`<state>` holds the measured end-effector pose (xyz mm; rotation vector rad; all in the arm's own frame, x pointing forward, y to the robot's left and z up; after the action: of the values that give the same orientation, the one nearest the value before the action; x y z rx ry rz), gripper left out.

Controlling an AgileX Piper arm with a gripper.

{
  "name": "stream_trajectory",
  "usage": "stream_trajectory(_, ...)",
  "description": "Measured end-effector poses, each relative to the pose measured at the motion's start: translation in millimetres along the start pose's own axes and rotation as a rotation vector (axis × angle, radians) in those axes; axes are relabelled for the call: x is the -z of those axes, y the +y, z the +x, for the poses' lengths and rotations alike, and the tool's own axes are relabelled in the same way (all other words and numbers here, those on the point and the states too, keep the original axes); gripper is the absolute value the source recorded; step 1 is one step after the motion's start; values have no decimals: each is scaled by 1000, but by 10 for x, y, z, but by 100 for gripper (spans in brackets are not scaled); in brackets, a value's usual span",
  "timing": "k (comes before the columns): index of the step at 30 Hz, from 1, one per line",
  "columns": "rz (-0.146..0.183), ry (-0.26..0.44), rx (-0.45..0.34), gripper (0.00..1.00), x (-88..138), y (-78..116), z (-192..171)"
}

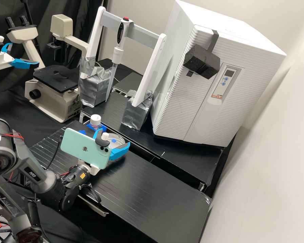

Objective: Close the lid

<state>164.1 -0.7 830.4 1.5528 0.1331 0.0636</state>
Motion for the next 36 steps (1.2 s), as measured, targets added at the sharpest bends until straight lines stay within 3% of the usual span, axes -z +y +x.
stream_trajectory(20,0,-25,-7,0,-49,32,-30)
stream_trajectory(21,0,-25,-6,100,-51,31,-29)
stream_trajectory(36,13,-30,11,100,-68,6,-16)
